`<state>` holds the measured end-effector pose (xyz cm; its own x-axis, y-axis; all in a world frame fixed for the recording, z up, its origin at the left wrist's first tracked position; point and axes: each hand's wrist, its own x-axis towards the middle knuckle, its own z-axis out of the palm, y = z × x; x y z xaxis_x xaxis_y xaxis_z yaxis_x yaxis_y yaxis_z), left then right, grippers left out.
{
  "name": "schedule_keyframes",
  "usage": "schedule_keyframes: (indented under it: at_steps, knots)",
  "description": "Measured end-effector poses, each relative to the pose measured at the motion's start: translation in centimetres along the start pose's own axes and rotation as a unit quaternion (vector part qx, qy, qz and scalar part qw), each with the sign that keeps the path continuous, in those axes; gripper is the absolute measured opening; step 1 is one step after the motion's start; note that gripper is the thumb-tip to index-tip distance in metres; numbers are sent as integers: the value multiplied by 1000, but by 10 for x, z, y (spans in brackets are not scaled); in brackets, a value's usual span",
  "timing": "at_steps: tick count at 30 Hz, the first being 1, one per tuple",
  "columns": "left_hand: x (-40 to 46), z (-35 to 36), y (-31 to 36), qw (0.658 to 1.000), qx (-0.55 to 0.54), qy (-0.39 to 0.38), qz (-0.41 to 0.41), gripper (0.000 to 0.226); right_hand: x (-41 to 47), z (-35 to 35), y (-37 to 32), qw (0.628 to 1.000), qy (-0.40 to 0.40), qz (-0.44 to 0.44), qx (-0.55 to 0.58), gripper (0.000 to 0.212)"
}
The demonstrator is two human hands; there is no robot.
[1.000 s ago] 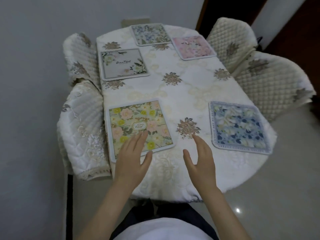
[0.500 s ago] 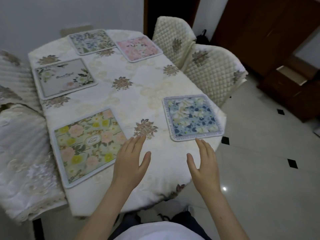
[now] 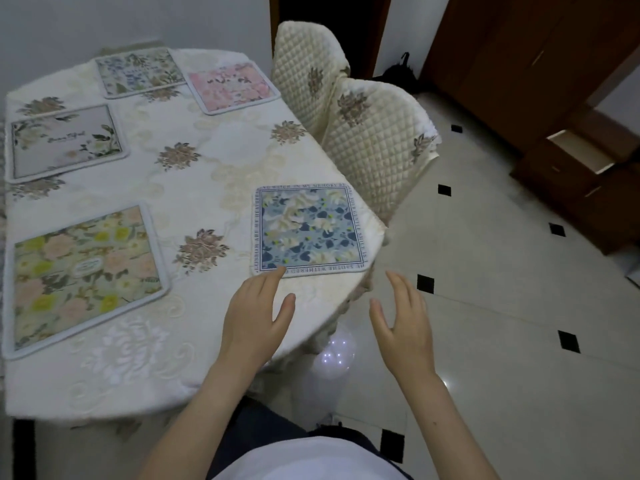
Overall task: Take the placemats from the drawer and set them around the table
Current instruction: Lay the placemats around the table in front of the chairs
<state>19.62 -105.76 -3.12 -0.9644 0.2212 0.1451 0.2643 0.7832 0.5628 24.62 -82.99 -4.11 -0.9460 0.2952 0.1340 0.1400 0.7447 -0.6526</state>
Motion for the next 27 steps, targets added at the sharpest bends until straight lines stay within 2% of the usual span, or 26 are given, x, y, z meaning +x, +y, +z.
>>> schedule_keyframes:
  at_steps: [5, 13, 22, 27]
  knots:
    - [7, 16, 28, 999, 19, 14, -26, 54, 25, -15, 24, 999, -27, -19, 15, 57]
    - [48, 37, 31, 996, 29, 25, -80, 55, 87, -2, 35, 995, -79, -46, 45, 60]
    - [146, 68, -3, 989, -4, 37, -144, 61, 194, 40, 41, 990, -130, -36, 42, 52]
    - [195, 85, -38, 982, 6, 18, -189, 68, 251, 78, 44, 986, -161, -27, 38, 49]
